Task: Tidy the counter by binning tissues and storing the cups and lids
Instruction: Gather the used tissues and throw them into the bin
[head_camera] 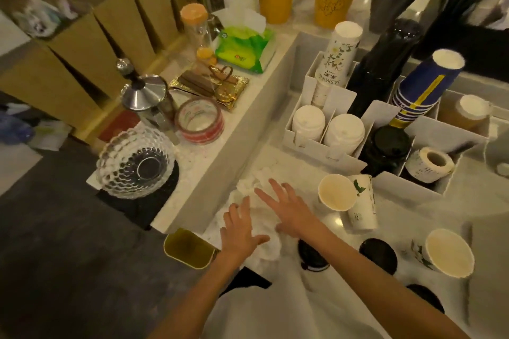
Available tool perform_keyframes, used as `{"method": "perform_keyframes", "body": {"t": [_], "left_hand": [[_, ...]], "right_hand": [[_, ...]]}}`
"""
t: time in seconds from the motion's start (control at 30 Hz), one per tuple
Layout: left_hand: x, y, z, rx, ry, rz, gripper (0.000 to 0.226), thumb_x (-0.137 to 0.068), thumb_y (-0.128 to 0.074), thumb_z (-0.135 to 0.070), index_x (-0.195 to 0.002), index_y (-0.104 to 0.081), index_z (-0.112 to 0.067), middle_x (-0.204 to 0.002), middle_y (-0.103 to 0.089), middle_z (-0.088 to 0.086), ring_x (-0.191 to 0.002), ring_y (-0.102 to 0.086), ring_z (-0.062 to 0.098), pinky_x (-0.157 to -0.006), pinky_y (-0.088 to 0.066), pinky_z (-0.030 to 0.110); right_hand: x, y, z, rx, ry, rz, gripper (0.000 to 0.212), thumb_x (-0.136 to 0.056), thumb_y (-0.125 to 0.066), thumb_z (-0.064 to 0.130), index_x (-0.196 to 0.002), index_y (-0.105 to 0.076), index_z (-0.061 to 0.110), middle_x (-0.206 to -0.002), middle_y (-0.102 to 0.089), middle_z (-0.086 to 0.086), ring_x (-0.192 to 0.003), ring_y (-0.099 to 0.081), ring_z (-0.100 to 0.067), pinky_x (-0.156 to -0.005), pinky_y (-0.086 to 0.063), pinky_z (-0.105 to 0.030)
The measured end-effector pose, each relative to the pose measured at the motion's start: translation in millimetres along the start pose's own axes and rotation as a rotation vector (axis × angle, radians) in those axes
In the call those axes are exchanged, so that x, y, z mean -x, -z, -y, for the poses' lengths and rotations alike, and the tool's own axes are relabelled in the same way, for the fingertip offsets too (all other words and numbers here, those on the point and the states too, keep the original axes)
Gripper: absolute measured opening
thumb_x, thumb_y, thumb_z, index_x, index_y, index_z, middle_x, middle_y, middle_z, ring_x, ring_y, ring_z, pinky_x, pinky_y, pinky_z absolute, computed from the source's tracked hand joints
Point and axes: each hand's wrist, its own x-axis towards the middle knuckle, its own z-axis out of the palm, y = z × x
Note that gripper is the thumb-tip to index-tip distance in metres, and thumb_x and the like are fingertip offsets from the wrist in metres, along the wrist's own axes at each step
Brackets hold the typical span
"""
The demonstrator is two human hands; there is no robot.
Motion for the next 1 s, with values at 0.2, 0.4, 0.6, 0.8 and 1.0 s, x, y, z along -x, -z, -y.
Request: {"method": "perform_keyframes", "body": {"t": [0.2, 0.4, 0.6, 0.8, 1.0], "left_hand": [[-23, -5, 13, -0.073, -0.009, 0.066, 0.121, -0.073, -0.074, -0.06, -0.154, 0.01, -0.028, -0.162, -0.005, 0.01, -0.146, -0.014, 0.034, -0.11, -0.033, 0.053], [-36, -9, 20, -0.228, -0.104, 0.006, 0.106, -0.078, -0.068, -0.061, -0.154, -0.006, -0.022, -0.158, -0.02, 0.01, -0.14, -0.026, 0.03, -0.109, -0.036, 0.043], [-41, -9, 20, -0.104, -0.179, -0.057, 0.081, -0.079, -0.075, -0.046, -0.144, -0.032, -0.021, -0.143, -0.042, 0.006, -0.125, -0.043, 0.023, -0.097, -0.043, 0.031], [-42, -2, 21, 0.33, -0.175, -0.009, 0.063, -0.094, -0.062, -0.029, -0.146, -0.027, -0.025, -0.137, -0.046, 0.006, -0.117, -0.049, 0.02, -0.098, -0.049, 0.036], [-28, 7, 25, 0.57, -0.24, 0.221, 0.079, -0.095, -0.062, -0.012, -0.154, -0.01, -0.023, -0.146, -0.036, -0.003, -0.127, -0.045, 0.004, -0.097, -0.039, 0.011]], "right_hand": [[-38, -5, 2, 0.175, 0.048, 0.147, 0.111, -0.075, -0.078, 0.036, -0.15, 0.005, 0.04, -0.162, 0.006, -0.009, -0.144, -0.012, -0.041, -0.11, -0.036, -0.056], [-47, -13, 5, 0.199, 0.016, 0.072, 0.102, -0.073, -0.08, 0.033, -0.149, -0.012, 0.035, -0.156, -0.018, -0.01, -0.133, -0.032, -0.037, -0.101, -0.044, -0.05], [-44, -22, 8, -0.053, -0.048, 0.011, 0.059, -0.086, -0.064, 0.024, -0.14, -0.039, 0.025, -0.137, -0.042, -0.011, -0.12, -0.043, -0.034, -0.096, -0.04, -0.039], [-38, -25, 21, -0.366, -0.221, -0.153, 0.026, -0.096, -0.047, 0.019, -0.115, -0.06, 0.008, -0.116, -0.062, -0.013, -0.109, -0.055, -0.026, -0.084, -0.043, -0.032], [-30, -3, 40, -1.148, -0.52, -0.138, 0.031, -0.098, -0.05, 0.012, -0.125, -0.058, -0.001, -0.129, -0.059, -0.023, -0.111, -0.059, -0.029, -0.089, -0.048, -0.032]]}}
